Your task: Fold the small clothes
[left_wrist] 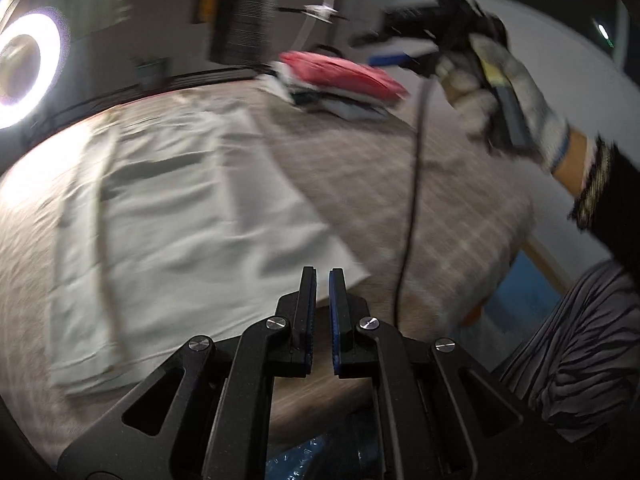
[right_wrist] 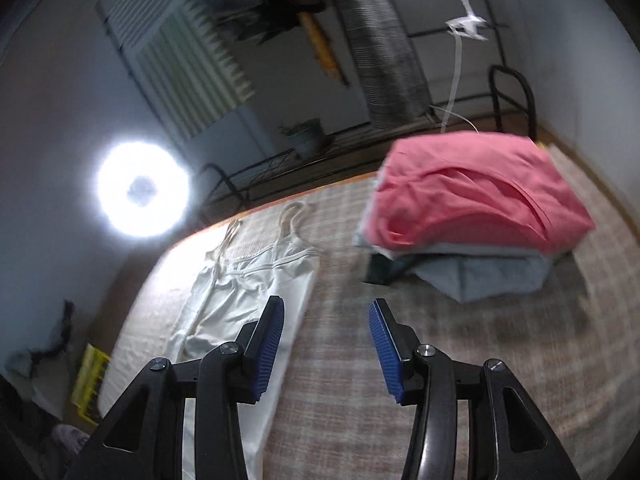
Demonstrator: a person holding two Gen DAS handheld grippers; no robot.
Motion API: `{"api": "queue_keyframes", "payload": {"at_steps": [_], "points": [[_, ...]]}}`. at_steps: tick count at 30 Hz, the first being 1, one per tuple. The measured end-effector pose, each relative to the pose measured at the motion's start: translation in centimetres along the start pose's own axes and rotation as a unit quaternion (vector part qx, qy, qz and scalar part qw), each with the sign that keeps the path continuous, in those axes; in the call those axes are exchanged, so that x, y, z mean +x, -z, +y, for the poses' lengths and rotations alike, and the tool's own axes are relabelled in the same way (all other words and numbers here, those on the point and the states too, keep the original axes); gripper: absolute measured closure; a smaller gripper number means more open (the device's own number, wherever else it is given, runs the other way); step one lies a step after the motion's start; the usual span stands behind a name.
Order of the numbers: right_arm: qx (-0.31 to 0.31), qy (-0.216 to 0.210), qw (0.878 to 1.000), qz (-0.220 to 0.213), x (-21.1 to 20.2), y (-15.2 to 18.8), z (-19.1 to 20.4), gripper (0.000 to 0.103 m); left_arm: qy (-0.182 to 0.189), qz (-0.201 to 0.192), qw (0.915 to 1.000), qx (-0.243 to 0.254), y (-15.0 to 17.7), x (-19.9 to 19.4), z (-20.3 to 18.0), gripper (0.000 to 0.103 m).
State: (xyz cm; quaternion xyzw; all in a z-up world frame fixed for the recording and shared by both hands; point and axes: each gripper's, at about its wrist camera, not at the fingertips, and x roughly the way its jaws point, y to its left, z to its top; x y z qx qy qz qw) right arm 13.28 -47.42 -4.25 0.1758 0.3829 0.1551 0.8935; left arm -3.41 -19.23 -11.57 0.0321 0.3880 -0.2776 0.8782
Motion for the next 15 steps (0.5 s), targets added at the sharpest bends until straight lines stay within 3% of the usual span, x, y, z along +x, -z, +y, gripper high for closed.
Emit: {"api": "queue_keyframes", "payload": {"at_steps": [3,4,10,11,12,13,14,15], "points": [[0.017,-0.004,1.000,0.004,-0.3,0.3,-2.0,0.056,0.005,0.016,0.9995,0.025,-0.2,2.0,-1.8,0.062],[0.019,-0.005,1.000,0.006,-0.4,0.5,-2.5,0.056,0.006,0.023,0.9992,0.032,-0.2,2.8,-2.3,0.056],[0.023,-0.018,0.999,0.015,0.1,0.7,-3.4,0.056,-0.027,0.047,0.9978,0.039,-0.2,5.3,-2.7,0.056],[0.024,-0.023,0.999,0.017,0.4,0.7,-3.3,0.056,-0.023,0.051,0.9978,0.036,-0.3,5.6,-2.4,0.057],[0.024,-0.028,0.999,0.020,0.9,0.6,-3.1,0.056,-0.023,0.053,0.9979,0.031,-0.3,5.9,-2.3,0.068],[0.024,-0.035,0.999,0.024,1.4,0.5,-2.7,0.056,-0.024,0.057,0.9977,0.027,-0.4,6.2,-2.0,0.093],[0.024,-0.040,0.999,0.028,2.1,0.5,-2.3,0.056,-0.022,0.062,0.9975,0.024,-0.4,6.5,-1.7,0.100],[0.022,-0.046,0.998,0.033,2.8,0.4,-1.8,0.056,-0.015,0.063,0.9977,0.017,-0.4,6.5,-1.5,0.099]]}}
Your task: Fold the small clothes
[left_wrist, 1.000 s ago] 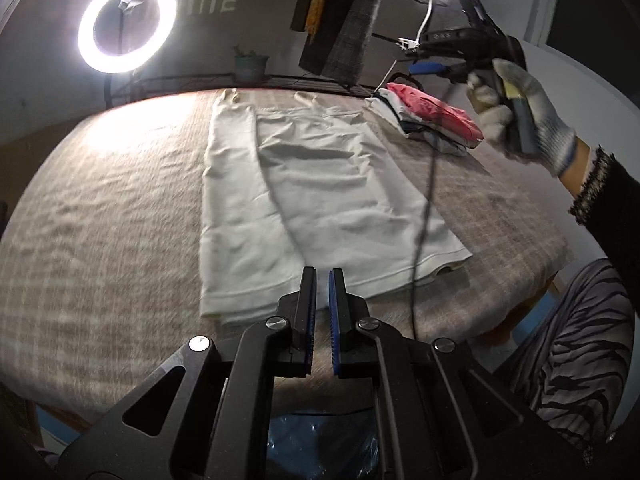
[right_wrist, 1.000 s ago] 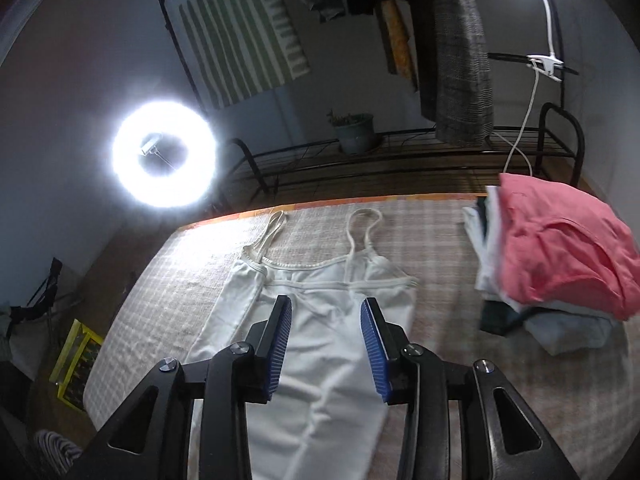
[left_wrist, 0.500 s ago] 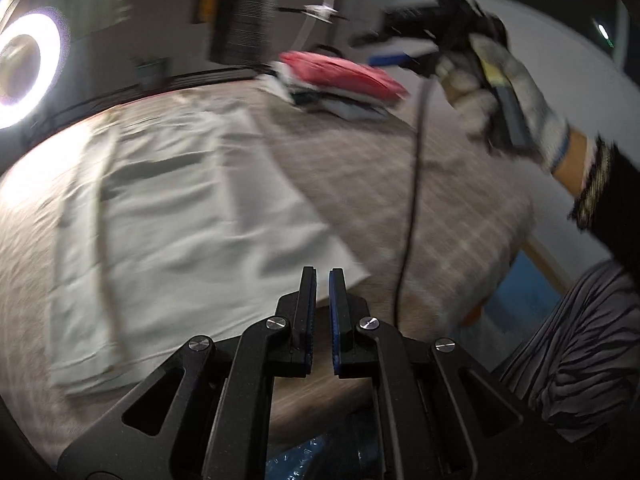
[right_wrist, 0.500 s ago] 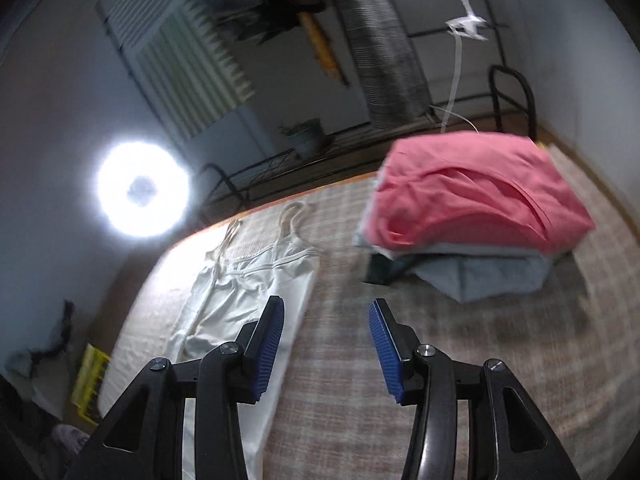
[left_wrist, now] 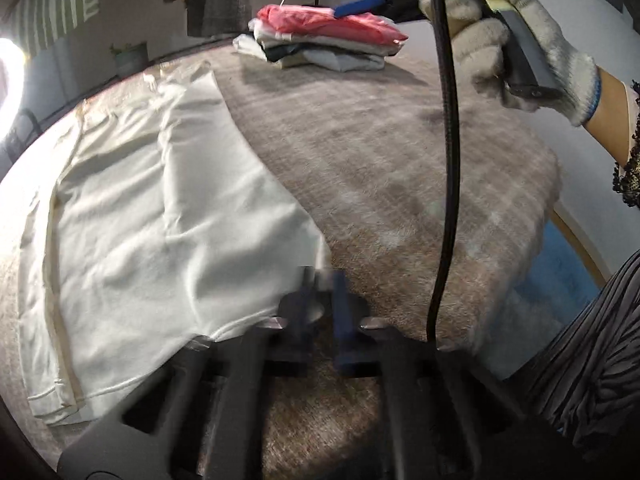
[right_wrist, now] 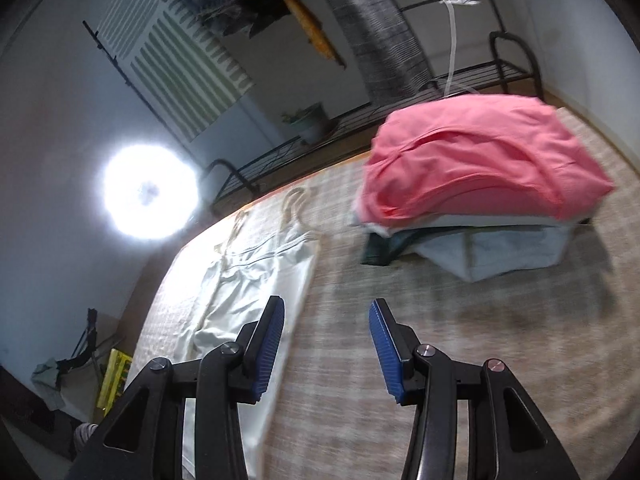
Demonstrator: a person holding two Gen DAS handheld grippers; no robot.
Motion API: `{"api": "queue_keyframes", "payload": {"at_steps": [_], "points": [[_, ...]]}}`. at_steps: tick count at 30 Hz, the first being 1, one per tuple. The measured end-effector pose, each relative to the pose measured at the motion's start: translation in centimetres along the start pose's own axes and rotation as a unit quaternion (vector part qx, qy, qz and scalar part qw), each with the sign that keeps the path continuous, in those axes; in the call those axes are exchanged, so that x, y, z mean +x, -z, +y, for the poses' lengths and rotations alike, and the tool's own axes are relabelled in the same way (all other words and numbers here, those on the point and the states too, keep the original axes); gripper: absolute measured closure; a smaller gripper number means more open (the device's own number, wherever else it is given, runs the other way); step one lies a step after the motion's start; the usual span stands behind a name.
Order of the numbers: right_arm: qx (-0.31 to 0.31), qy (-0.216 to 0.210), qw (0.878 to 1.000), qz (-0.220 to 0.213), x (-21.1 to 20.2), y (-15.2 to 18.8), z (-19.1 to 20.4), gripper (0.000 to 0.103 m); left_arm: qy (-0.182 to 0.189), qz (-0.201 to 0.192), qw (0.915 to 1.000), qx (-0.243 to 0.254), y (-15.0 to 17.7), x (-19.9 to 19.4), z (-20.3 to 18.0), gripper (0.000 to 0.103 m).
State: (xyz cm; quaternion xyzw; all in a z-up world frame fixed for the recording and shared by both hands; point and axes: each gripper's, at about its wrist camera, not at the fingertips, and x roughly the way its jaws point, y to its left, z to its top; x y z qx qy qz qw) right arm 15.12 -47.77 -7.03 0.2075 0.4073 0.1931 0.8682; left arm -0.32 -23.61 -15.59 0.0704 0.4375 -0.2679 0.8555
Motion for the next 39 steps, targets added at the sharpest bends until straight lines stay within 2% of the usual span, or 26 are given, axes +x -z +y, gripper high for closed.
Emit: {"api": "queue_keyframes", "payload": {"at_steps": [4,7,11,15,18,20,22,29,35,39], "points": [[-0.003,-0.020,0.999,0.025,4.3,-0.7,1.9,0.056,0.030,-0.015,0.9982,-0.050,-0.4,-1.2,1.2,0.100],[-0.007,-0.018,0.999,0.045,8.3,-1.3,3.5,0.056,0.040,-0.030,0.9957,-0.078,-0.6,-2.5,1.9,0.100],[0.017,0.003,0.998,0.066,13.2,-2.1,3.8,0.056,0.059,-0.042,0.9893,-0.127,-0.6,-3.5,3.2,0.100],[0.028,0.034,0.995,0.091,17.7,-2.3,3.4,0.056,0.061,-0.045,0.9873,-0.140,-0.3,-3.8,3.5,0.100],[0.018,0.051,0.993,0.101,19.7,-2.3,3.4,0.062,0.068,-0.044,0.9857,-0.148,-0.2,-3.6,3.5,0.100],[0.010,0.053,0.994,0.096,20.2,-2.7,3.4,0.075,0.076,-0.043,0.9842,-0.154,-0.1,-3.6,3.7,0.100],[0.012,0.051,0.994,0.100,20.6,-3.1,3.2,0.102,0.086,-0.043,0.9820,-0.163,0.0,-3.6,3.8,0.100],[-0.033,0.099,0.991,0.084,19.0,-5.2,6.1,0.103,0.133,-0.063,0.9643,-0.220,0.1,-4.8,6.0,0.100],[-0.092,0.136,0.983,0.085,20.0,-6.2,10.9,0.103,0.123,-0.071,0.9565,-0.254,1.8,-6.5,8.7,0.100],[-0.113,0.140,0.979,0.095,21.4,-6.1,13.4,0.103,0.115,-0.074,0.9508,-0.278,2.8,-7.4,10.4,0.100]]}}
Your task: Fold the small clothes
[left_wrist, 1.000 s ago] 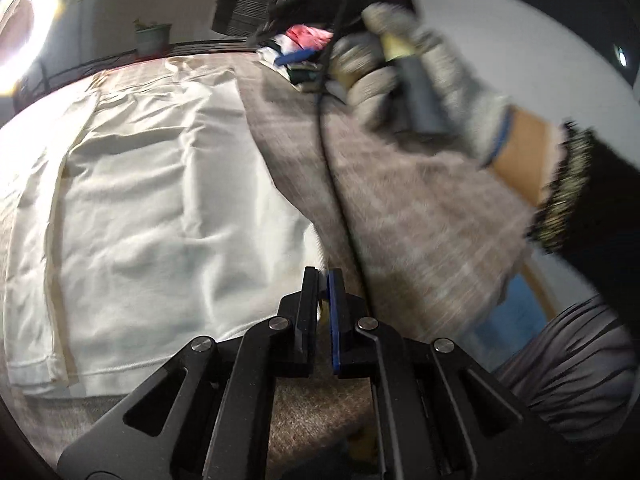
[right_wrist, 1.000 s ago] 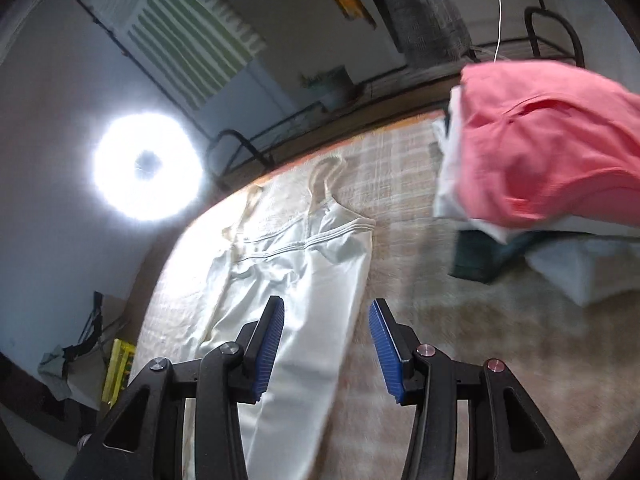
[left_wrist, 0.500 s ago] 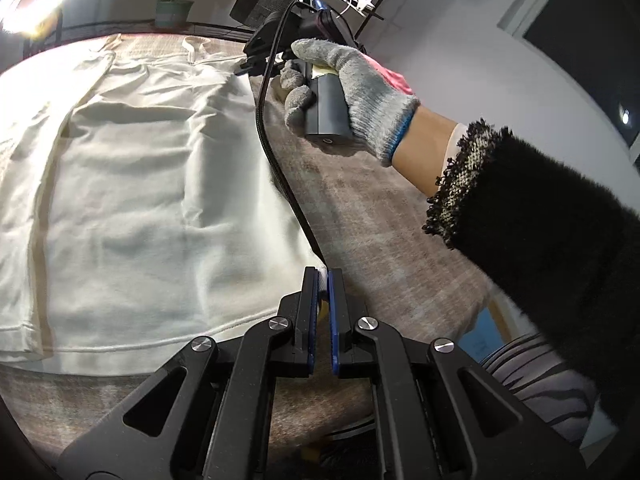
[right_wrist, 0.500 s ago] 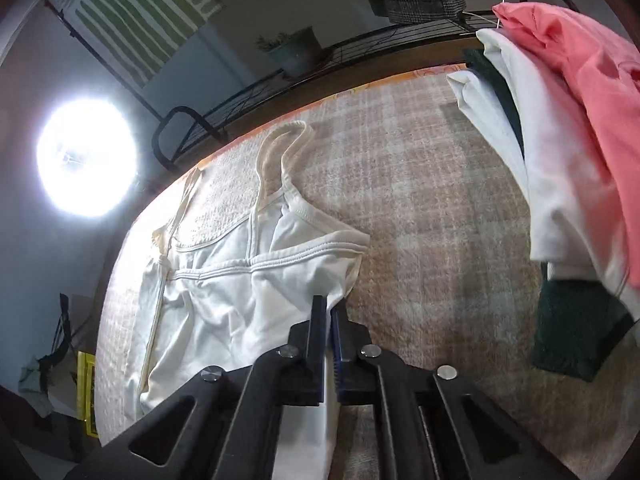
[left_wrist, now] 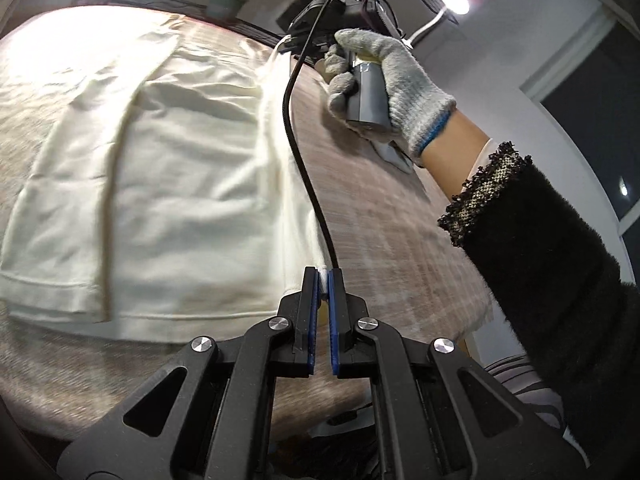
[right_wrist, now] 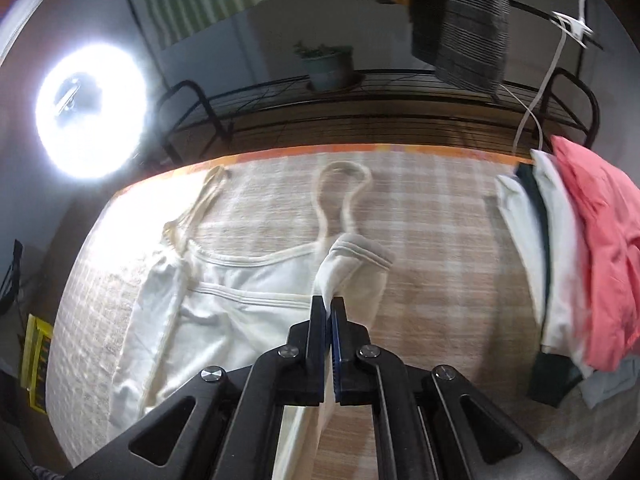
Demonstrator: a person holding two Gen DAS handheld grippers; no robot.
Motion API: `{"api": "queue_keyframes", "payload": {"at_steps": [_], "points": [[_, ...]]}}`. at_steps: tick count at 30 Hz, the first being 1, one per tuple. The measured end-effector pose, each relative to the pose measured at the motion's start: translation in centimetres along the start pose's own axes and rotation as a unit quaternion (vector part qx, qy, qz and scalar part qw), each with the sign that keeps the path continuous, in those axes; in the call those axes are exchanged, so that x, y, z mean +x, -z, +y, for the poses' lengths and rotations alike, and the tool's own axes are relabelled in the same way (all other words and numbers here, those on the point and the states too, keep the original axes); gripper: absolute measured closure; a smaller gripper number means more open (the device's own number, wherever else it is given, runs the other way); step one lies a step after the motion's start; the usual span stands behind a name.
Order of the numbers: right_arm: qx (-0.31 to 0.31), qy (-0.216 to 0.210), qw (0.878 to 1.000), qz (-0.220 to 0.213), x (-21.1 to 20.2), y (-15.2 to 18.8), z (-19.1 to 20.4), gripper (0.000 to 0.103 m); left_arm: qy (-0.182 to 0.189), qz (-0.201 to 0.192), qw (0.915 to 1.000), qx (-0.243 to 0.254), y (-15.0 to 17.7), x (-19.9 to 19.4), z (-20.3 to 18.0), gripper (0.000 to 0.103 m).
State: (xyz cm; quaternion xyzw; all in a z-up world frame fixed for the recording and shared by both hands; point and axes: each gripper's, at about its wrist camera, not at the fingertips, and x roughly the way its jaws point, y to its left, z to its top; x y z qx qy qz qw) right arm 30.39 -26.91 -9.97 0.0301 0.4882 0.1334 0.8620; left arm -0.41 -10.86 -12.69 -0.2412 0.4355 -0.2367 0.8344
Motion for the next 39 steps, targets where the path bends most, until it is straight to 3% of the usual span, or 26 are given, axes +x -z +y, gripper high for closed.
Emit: {"api": "queue_keyframes", "payload": {"at_steps": [12,14,16,20,24,27,31,35,39], "points": [[-0.031,-0.015,0.999,0.027,3.8,-0.2,5.1,0.103,-0.088,-0.005,0.9961,-0.009,0.8,-1.8,4.1,0.100],[-0.035,-0.036,0.998,0.036,4.5,-0.1,5.7,0.096,-0.095,0.009,0.9955,-0.003,1.0,-1.4,4.3,0.100],[-0.039,-0.058,0.997,0.042,4.7,0.2,5.9,0.062,-0.113,0.012,0.9935,0.007,1.3,-1.5,4.2,0.100],[-0.040,-0.076,0.996,0.023,2.3,0.5,5.4,0.060,-0.111,0.016,0.9935,0.020,1.7,-2.9,4.6,0.100],[-0.006,-0.084,0.996,0.006,-1.7,1.4,3.6,0.060,-0.110,0.006,0.9926,0.050,1.6,-5.0,4.0,0.078],[0.001,-0.085,0.996,0.002,-5.1,3.6,2.5,0.060,-0.119,-0.005,0.9901,0.075,1.0,-7.4,4.0,0.076],[0.004,-0.083,0.997,0.013,-9.2,8.4,1.9,0.060,-0.137,-0.014,0.9877,0.074,-0.9,-9.7,5.8,0.056],[0.006,-0.095,0.995,0.043,-11.2,14.1,2.2,0.060,-0.161,0.013,0.9853,0.054,-2.4,-9.8,8.8,0.056],[0.027,-0.112,0.990,0.086,-11.5,20.2,2.1,0.060,-0.152,0.051,0.9870,0.007,-2.5,-8.7,11.7,0.056]]}}
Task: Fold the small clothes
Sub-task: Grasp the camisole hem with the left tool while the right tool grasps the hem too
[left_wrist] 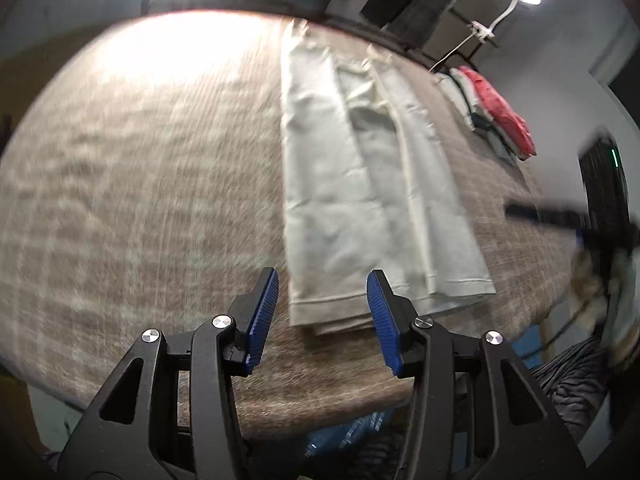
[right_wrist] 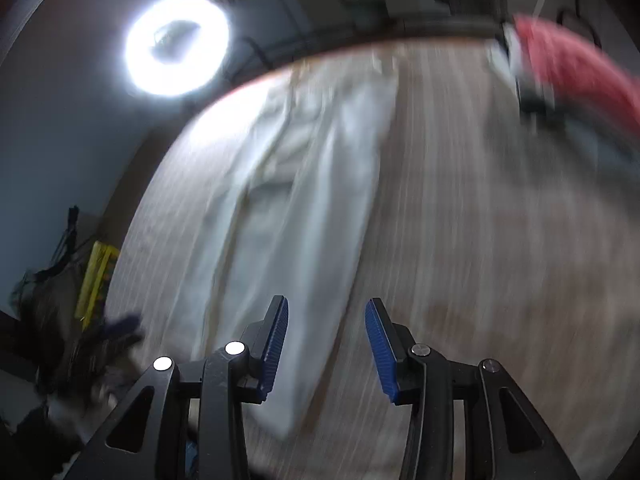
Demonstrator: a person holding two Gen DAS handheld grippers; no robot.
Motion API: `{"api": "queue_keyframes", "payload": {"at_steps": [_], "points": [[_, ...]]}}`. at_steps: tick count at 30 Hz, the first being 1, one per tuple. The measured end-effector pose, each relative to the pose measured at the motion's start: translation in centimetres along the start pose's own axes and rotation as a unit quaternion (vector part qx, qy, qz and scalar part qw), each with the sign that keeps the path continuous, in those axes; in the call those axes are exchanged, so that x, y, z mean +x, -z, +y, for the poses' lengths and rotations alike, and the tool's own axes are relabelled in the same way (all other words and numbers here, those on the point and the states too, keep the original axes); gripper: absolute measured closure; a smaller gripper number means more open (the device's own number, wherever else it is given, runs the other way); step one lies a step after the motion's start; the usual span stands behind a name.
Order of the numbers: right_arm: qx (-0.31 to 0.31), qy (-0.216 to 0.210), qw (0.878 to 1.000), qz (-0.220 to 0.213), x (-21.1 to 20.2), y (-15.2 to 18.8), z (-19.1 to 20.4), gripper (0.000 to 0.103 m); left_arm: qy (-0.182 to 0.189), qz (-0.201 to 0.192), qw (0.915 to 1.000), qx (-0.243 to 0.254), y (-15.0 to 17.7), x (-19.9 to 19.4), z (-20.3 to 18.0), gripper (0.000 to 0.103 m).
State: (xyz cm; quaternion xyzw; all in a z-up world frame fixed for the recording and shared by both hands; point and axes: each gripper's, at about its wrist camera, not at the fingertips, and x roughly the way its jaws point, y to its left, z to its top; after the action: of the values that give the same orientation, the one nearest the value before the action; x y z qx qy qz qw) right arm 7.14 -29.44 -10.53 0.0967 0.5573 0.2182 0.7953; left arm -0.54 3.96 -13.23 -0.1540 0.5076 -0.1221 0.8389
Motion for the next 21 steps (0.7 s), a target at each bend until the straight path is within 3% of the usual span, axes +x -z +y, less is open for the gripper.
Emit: {"api": "queue_keyframes", "payload": {"at_steps": [6,8,11,12,14,16,21], "points": [[0.029,-0.039,0.997,0.053,2.6,5.6,-0.3,0.060,0.049,0.059,0.9952,-0.061,1.1,2.7,2.0,0.056],[0.030,-0.043,0.997,0.061,3.3,6.3,-0.2,0.060,0.059,0.055,0.9936,-0.078,1.0,2.7,2.3,0.060],[0.025,-0.056,0.996,0.057,3.3,6.3,0.0,0.060,0.076,0.064,0.9894,-0.106,0.6,3.3,3.1,0.090],[0.032,-0.067,0.996,0.058,3.5,6.3,0.0,0.065,0.083,0.069,0.9875,-0.115,0.5,3.7,3.4,0.097],[0.034,-0.078,0.994,0.062,4.0,6.6,0.1,0.069,0.084,0.066,0.9874,-0.116,0.4,4.0,3.4,0.100],[0.033,-0.095,0.992,0.071,4.3,6.6,0.5,0.099,0.079,0.057,0.9894,-0.107,0.3,3.6,3.1,0.102],[0.045,-0.100,0.992,0.058,3.1,6.5,0.5,0.101,0.085,0.030,0.9908,-0.100,0.6,0.8,2.8,0.102]]}}
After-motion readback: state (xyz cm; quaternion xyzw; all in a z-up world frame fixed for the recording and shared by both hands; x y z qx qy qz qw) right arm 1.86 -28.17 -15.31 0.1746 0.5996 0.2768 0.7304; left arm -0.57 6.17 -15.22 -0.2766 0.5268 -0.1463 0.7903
